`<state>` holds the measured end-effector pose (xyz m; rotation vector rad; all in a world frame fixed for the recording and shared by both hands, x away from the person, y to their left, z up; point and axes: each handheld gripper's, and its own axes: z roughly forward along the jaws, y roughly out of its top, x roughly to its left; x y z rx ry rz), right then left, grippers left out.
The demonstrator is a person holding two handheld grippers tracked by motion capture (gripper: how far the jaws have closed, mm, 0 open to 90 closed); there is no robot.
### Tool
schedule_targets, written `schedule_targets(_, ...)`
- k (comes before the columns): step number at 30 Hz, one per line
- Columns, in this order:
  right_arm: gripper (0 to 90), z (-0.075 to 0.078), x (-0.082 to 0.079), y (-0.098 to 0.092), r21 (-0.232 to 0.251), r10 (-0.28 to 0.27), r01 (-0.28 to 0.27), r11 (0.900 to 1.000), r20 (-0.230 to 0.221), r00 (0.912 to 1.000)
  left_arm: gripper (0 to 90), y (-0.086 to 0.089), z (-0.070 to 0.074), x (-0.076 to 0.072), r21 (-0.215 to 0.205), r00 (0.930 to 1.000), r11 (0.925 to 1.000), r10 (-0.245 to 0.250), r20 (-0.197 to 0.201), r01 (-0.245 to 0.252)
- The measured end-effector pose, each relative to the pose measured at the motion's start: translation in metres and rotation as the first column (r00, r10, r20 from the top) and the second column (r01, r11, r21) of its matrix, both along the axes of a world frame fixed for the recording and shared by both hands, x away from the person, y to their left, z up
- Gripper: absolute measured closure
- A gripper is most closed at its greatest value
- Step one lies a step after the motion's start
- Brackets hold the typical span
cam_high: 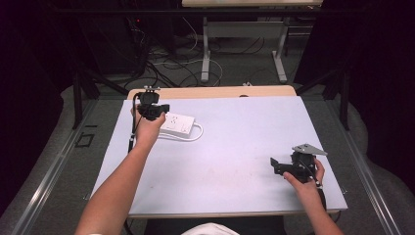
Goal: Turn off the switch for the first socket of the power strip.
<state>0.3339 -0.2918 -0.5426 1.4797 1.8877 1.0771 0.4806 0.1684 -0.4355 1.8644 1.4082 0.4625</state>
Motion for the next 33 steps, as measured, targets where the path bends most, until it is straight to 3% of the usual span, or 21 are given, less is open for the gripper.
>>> schedule_targets(17,0.7,-0.001,0.001,0.000,-0.001,0.004,-0.004,1.000,-0.002,1.0000,90.0,-0.006,-0.014,0.019,0.048,0.9974,0.9985,0.029,-0.066,-0.026)
schedule_targets(18,0.7,-0.001,0.001,0.000,0.004,0.003,-0.003,1.000,-0.005,1.0000,90.0,-0.005,-0.014,0.020,0.051,0.9960,0.9984,0.030,-0.084,-0.026)
schedule_targets(27,1.3,-0.002,0.001,0.000,0.001,0.009,-0.009,1.000,-0.009,0.9999,90.0,-0.004,-0.023,0.027,0.076,0.9942,0.9962,0.049,-0.095,-0.042)
schedule_targets(30,1.4,-0.002,0.001,0.000,0.002,0.010,-0.010,1.000,-0.008,0.9999,90.0,-0.003,-0.026,0.029,0.056,0.9924,0.9976,0.048,-0.114,-0.042)
schedule_targets(33,1.4,-0.003,0.002,0.000,0.003,0.010,-0.010,1.000,-0.009,0.9999,90.0,-0.002,-0.030,0.031,0.066,0.9913,0.9969,0.049,-0.122,-0.041)
